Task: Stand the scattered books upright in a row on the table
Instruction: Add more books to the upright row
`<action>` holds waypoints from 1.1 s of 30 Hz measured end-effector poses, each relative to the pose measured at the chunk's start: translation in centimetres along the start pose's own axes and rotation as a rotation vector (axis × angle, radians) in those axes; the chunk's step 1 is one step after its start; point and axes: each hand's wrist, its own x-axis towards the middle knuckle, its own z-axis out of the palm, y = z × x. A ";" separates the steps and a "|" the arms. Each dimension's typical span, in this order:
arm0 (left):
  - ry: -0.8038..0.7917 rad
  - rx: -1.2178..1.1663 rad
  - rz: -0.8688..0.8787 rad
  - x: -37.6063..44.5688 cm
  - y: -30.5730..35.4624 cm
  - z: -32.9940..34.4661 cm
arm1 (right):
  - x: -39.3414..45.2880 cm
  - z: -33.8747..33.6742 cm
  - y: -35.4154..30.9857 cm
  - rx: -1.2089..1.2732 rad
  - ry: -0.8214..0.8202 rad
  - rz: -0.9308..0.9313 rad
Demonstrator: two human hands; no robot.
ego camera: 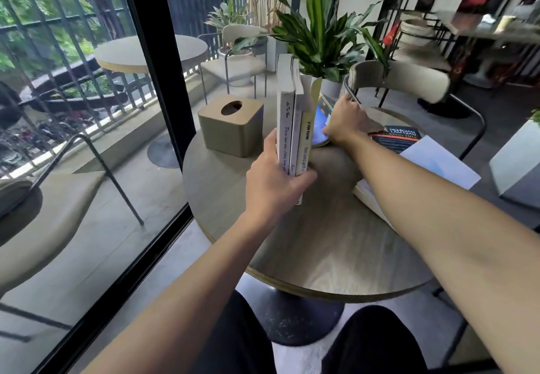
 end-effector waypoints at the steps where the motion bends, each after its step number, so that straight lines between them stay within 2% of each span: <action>1: -0.001 -0.002 -0.004 0.0 0.0 0.0 | -0.1 0.0 0.1 -0.016 0.016 0.004; 7: -0.014 -0.007 -0.019 -0.1 0.2 -0.2 | -1.4 -2.2 0.3 0.032 0.109 -0.001; 12: -0.030 -0.001 -0.020 -0.3 0.6 -0.4 | -3.8 -3.4 0.9 0.355 0.229 0.030; 17: -0.030 0.018 -0.008 -0.4 0.8 -0.5 | -7.6 -1.9 3.2 0.687 0.323 -0.037; 21: -0.037 0.031 0.040 -0.5 0.8 -0.4 | -11.3 -1.6 3.6 0.794 0.337 -0.099; 27: -0.086 0.018 0.071 -0.4 0.7 -0.5 | -14.7 -1.6 4.0 0.788 0.169 -0.073; 33: -0.072 0.027 0.093 -0.3 0.5 -0.6 | -15.4 -2.3 4.5 0.598 -0.036 -0.213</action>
